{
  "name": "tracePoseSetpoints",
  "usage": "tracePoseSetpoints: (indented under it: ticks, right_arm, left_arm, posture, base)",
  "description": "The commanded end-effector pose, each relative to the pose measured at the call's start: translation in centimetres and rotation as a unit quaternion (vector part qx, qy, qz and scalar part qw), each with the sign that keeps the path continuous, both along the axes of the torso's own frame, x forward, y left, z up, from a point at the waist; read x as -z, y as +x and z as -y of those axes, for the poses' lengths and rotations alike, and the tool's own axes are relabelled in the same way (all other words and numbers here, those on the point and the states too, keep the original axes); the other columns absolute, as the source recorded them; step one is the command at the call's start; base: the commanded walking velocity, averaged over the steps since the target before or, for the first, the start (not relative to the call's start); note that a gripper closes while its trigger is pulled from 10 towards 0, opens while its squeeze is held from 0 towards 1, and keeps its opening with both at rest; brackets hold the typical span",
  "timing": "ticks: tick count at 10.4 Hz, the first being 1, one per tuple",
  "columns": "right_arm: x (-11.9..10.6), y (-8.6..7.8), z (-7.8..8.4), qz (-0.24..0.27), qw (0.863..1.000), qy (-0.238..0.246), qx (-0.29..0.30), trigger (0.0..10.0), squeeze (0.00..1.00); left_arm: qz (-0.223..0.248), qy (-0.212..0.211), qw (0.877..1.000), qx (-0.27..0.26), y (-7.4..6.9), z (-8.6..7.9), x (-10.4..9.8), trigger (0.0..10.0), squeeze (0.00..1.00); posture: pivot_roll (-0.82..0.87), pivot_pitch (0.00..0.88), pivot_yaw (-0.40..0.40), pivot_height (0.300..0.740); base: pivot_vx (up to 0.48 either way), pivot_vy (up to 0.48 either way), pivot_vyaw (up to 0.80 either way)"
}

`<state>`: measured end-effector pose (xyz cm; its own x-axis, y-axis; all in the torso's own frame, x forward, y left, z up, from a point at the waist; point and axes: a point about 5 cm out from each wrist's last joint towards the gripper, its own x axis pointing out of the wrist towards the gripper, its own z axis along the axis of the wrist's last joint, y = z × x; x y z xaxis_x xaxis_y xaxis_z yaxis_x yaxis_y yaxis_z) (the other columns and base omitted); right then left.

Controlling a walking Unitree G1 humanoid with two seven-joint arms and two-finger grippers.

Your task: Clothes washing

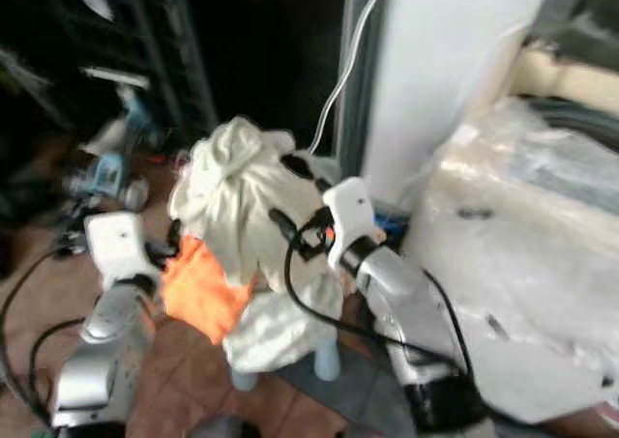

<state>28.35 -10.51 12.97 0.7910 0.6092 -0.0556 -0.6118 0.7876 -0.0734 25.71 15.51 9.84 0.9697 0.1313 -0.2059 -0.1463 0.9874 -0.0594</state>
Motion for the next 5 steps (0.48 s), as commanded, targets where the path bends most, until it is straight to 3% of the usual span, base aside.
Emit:
tracePoseSetpoints:
  ticks: [1, 3, 4, 5]
  right_arm:
    - [-0.5, 0.6, -0.5, 0.029, 0.999, -0.015, -0.007, 10.0, 0.00]
    - [0.1, 2.4, -0.1, 0.004, 0.997, -0.001, 0.072, 10.0, 0.00]
    - [0.4, 2.7, 0.1, -0.008, 0.995, 0.019, 0.101, 10.0, 0.00]
    - [1.0, 3.2, 0.5, -0.022, 0.991, 0.011, 0.135, 10.0, 0.00]
  left_arm:
    - [-0.001, 0.006, 1.000, -0.008, -0.1, -0.5, -0.2, 10.0, 0.00]
    - [-0.009, -0.008, 1.000, -0.014, -0.3, -0.5, -0.1, 10.0, 0.00]
    - [-0.022, -0.035, 0.999, -0.013, -0.5, -0.4, 0.1, 10.0, 0.00]
    - [-0.008, -0.023, 1.000, 0.009, -0.4, -0.3, -0.2, 10.0, 0.00]
  posture:
    - [-0.03, 0.000, 0.004, 0.740]
    - [-0.01, 0.000, 0.000, 0.740]
    - [-0.01, 0.000, 0.001, 0.740]
    - [0.00, 0.000, 0.004, 0.740]
  base:
    - [0.000, 0.000, 0.80]
    - [0.000, 0.000, 0.80]
    - [0.000, 0.000, 0.67]
    - [0.000, 0.000, 0.00]
